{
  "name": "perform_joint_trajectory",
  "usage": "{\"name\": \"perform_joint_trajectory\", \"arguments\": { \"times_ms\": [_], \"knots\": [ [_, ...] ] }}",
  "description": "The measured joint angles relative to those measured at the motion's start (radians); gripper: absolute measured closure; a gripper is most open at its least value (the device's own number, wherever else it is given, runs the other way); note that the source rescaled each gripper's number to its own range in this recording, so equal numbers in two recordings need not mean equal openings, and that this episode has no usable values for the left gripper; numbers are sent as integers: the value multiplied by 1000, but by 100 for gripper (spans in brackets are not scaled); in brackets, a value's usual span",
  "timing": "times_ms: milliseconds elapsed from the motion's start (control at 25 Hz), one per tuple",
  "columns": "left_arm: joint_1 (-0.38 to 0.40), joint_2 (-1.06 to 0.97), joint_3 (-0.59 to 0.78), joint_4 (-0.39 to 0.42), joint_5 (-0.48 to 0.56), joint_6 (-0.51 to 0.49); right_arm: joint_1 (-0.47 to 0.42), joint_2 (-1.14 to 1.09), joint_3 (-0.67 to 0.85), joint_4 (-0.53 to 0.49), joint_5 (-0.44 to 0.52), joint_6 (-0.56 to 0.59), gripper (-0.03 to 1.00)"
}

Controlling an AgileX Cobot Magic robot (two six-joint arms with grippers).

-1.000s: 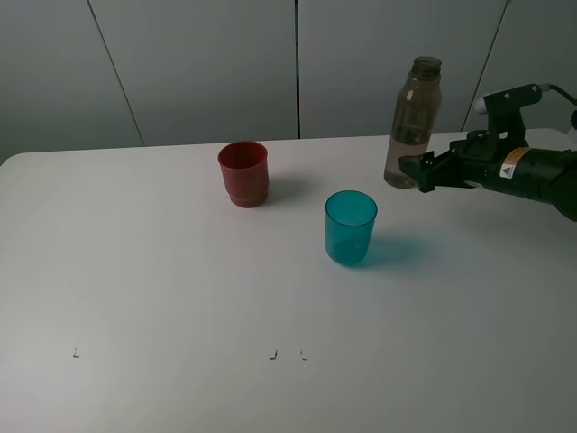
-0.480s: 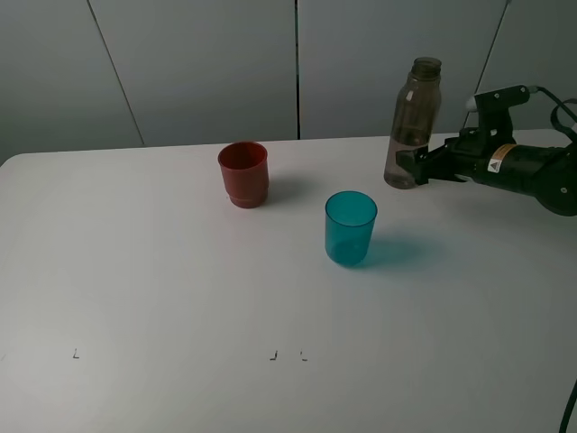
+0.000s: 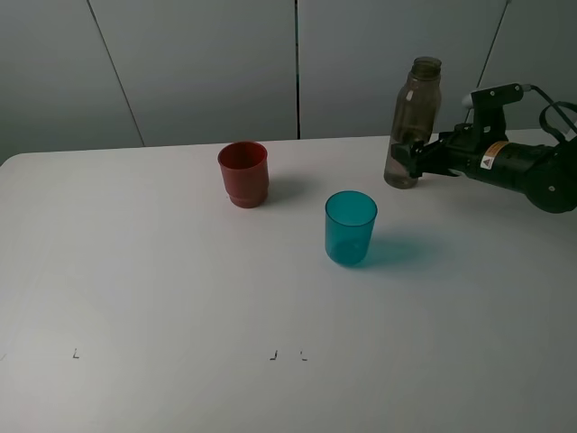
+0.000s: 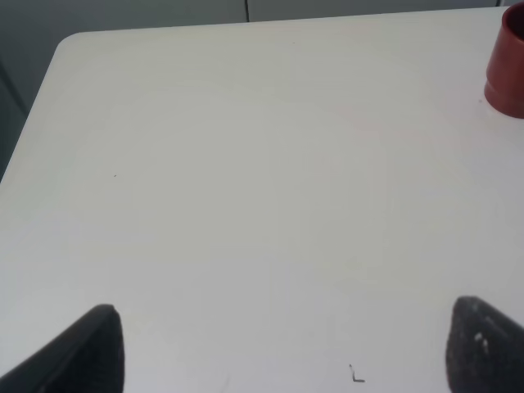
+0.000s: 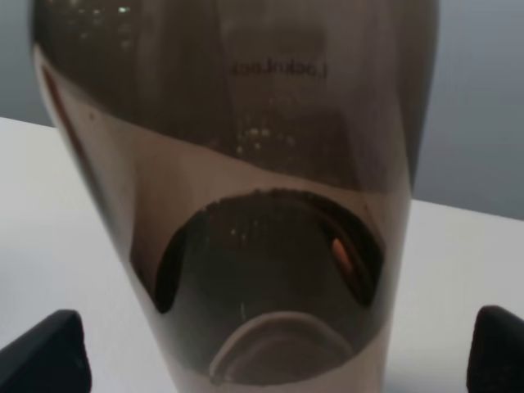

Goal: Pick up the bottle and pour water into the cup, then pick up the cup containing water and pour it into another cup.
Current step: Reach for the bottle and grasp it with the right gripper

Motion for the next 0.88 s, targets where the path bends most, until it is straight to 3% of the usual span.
{"name": "perform_joint_trajectory", "arguments": {
  "times_ms": [280,880],
  "knots": [
    [0,0,0,0,0,0,0,33,-15,8,-69,10,-3],
    [0,0,0,0,0,-7,14,72,-80,22,-76,30,-3]
  ]
}}
